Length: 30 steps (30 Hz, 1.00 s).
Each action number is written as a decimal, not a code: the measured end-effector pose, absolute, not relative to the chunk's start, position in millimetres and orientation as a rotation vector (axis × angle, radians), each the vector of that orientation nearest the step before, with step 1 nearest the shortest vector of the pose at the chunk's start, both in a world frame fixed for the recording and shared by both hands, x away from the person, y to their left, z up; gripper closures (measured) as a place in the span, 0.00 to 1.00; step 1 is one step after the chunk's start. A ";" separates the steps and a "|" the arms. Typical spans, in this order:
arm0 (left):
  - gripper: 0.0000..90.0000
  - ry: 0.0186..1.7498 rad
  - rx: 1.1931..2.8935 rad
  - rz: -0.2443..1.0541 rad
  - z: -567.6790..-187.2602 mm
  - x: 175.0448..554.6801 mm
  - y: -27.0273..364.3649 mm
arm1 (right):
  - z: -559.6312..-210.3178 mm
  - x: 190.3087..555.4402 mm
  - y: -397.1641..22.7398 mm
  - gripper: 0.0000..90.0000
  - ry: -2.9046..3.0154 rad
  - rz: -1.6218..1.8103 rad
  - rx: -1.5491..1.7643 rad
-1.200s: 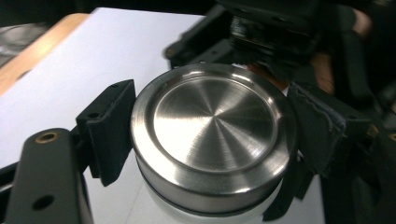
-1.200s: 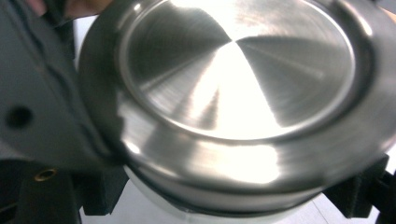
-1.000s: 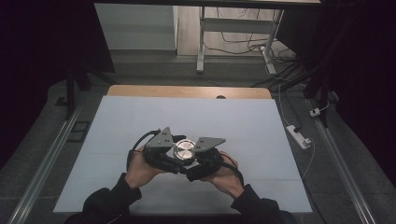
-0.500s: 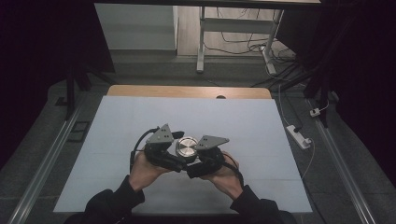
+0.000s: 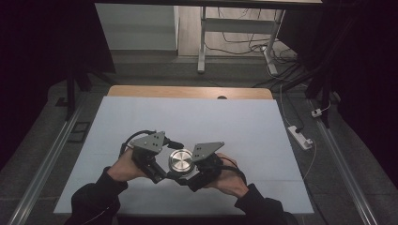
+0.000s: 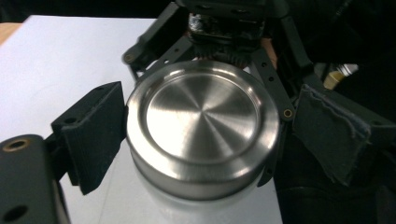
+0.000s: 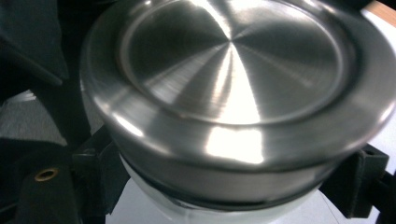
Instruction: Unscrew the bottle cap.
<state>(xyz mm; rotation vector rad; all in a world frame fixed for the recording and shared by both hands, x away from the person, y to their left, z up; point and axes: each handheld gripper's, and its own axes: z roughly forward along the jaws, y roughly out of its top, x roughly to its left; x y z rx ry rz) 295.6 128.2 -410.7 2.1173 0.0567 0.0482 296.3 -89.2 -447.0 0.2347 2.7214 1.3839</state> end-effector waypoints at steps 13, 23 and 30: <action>0.23 0.208 2.114 0.181 -415.8 293.1 114.8 | -449.6 298.9 -88.3 0.17 2.707 1.336 0.289; 0.23 0.521 1.995 0.355 -417.6 285.6 95.3 | -448.1 309.0 -96.0 0.17 2.595 1.362 0.557; 0.23 0.598 1.957 0.354 -419.5 286.2 93.1 | -448.8 308.6 -94.3 0.17 2.535 1.328 0.615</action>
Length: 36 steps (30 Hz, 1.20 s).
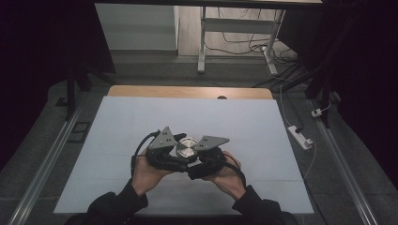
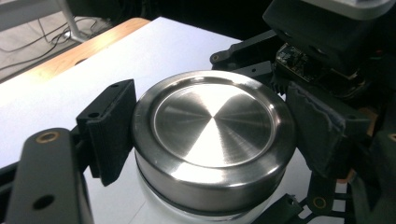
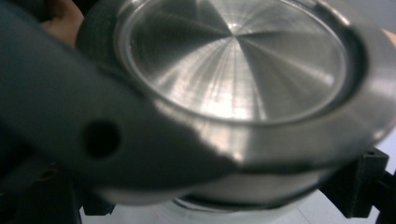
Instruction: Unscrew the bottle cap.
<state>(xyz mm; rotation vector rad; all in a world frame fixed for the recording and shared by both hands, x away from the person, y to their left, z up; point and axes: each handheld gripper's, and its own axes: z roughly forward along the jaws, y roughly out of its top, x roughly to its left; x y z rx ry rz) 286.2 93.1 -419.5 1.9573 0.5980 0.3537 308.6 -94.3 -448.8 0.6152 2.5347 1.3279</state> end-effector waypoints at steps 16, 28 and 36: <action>0.10 0.134 2.056 0.058 -409.5 299.5 130.3 | -443.0 299.1 -92.1 0.17 2.695 1.412 0.314; 0.23 0.231 2.078 0.203 -414.2 291.0 114.1 | -444.2 299.2 -90.4 0.17 2.692 1.367 0.315; 0.23 0.540 1.991 0.355 -422.1 285.9 92.8 | -453.4 311.3 -94.1 0.17 2.612 1.358 0.594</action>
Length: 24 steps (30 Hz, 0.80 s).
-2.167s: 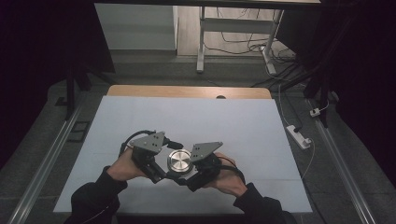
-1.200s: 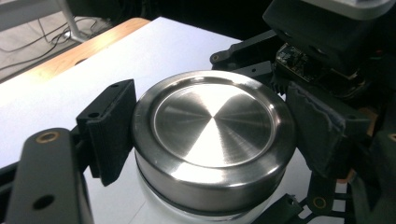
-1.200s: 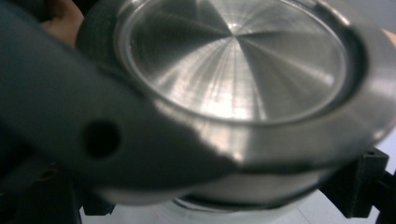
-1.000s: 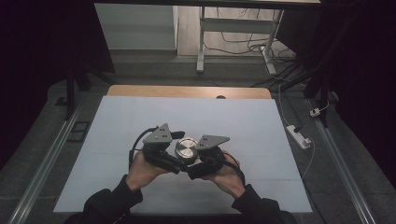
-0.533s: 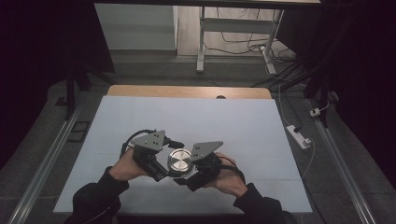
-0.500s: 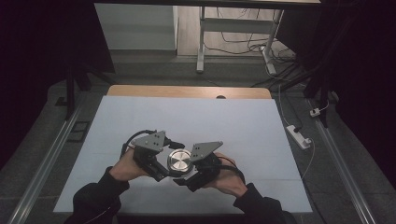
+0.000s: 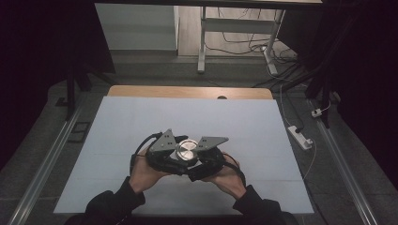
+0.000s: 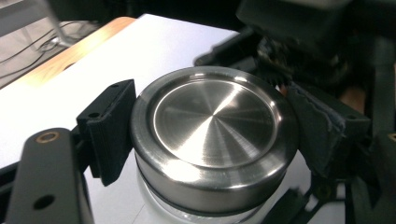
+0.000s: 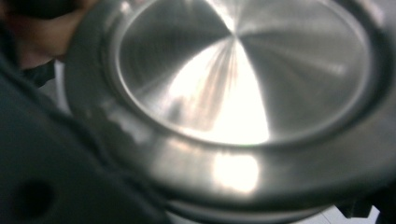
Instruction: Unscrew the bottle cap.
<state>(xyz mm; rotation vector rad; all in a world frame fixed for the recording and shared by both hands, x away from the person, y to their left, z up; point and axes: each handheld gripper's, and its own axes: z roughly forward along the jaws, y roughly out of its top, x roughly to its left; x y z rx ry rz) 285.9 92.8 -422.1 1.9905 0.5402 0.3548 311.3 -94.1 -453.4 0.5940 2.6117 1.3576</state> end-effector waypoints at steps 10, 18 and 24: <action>0.23 0.543 1.964 0.308 -413.1 284.7 98.6 | -455.4 310.4 -91.8 0.17 2.590 1.358 0.621; 0.23 0.523 1.949 0.306 -400.2 281.3 109.7 | -455.7 314.0 -96.0 0.17 2.581 1.354 0.621; 0.23 0.512 1.923 0.290 -392.0 280.4 121.1 | -456.8 316.8 -98.1 0.17 2.579 1.344 0.622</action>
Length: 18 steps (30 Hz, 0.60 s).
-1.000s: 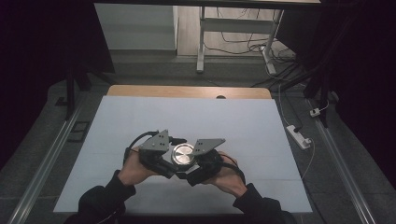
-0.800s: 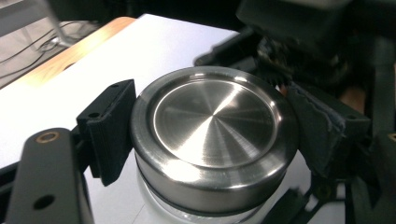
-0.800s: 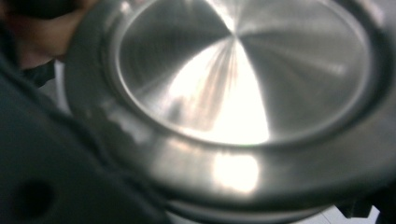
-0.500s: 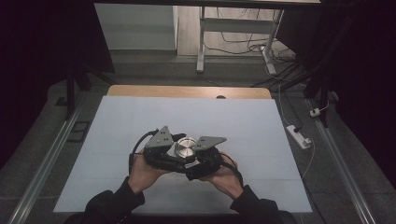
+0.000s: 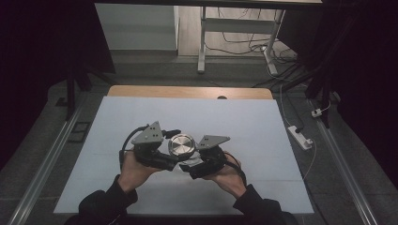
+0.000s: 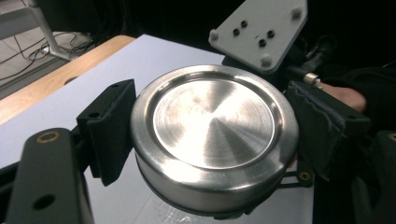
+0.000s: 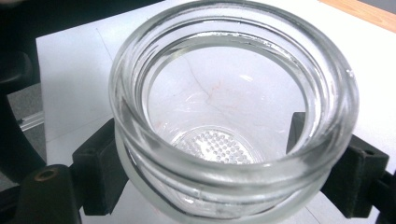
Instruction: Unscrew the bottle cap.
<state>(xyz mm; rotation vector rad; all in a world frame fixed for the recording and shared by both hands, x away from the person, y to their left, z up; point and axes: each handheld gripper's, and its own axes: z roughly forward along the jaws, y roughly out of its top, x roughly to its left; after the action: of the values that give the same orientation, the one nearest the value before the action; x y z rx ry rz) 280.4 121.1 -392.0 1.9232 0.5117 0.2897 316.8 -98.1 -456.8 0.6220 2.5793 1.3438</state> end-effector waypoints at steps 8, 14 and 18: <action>0.23 0.472 1.928 0.274 -389.0 275.0 125.3 | -455.9 319.8 -101.8 0.17 2.569 1.345 0.626; 0.23 0.456 1.934 0.253 -393.4 271.2 125.5 | -455.0 324.2 -106.6 0.17 2.563 1.348 0.629; 0.23 0.439 1.944 0.252 -397.0 268.5 124.8 | -455.7 327.1 -108.1 0.17 2.567 1.342 0.629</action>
<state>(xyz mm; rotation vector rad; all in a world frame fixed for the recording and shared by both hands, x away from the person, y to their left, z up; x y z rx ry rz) 268.5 124.8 -397.0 1.9438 0.4394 0.2515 327.1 -108.1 -455.7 0.6286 2.5669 1.3416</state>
